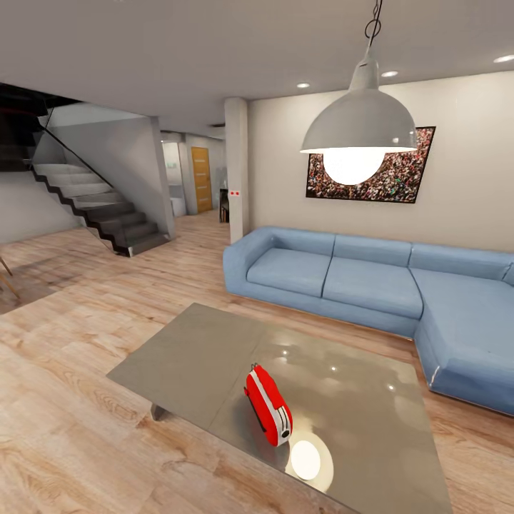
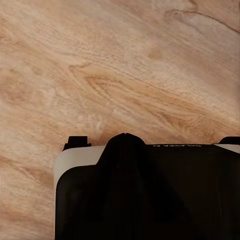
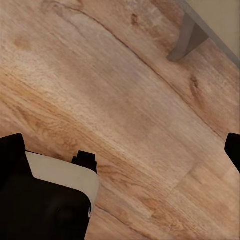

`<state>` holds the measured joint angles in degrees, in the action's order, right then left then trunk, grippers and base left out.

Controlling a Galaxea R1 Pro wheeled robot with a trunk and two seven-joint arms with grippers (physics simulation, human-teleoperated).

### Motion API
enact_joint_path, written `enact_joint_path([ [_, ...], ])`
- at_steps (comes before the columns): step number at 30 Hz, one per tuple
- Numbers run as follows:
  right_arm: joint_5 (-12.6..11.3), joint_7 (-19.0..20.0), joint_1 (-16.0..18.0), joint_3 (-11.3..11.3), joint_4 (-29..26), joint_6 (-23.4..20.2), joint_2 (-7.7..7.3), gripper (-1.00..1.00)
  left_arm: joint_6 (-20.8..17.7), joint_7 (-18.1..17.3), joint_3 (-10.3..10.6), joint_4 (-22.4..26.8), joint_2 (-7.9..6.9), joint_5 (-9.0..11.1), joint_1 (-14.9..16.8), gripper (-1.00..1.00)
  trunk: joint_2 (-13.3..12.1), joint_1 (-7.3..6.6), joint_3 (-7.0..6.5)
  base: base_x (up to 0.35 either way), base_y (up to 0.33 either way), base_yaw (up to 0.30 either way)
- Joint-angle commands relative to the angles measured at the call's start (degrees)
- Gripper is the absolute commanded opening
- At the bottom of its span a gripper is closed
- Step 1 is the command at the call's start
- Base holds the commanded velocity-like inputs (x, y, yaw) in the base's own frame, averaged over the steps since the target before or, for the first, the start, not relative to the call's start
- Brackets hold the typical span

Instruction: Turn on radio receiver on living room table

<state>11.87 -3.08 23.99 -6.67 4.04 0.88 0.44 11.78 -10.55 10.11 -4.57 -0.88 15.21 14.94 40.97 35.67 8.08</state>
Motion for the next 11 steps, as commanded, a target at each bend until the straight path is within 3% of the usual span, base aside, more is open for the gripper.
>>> enact_joint_path([
  [1, 0.00, 0.00, 0.00, 0.00, 0.00, 0.00, 0.00, 1.00, 0.00, 0.00, 0.00, 0.00, 0.00, 0.00, 0.00, -1.00, 0.00, 0.00, 0.00, 0.000, 0.000, 0.000],
  [7, 0.00, 0.00, 0.00, -0.01, 0.00, 0.00, 0.00, 1.00, -0.01, -0.04, 0.00, 0.00, 0.05, 0.12, 0.00, -1.00, 0.00, 0.00, 0.00, 0.000, 0.000, 0.000],
  [11, 0.00, 0.00, 0.00, 0.00, 0.00, 0.00, 0.00, 1.00, 0.01, -0.02, 0.00, -0.01, 0.97, 0.17, 0.00, -1.00, 0.00, 0.00, 0.00, 0.000, 0.000, 0.000],
])
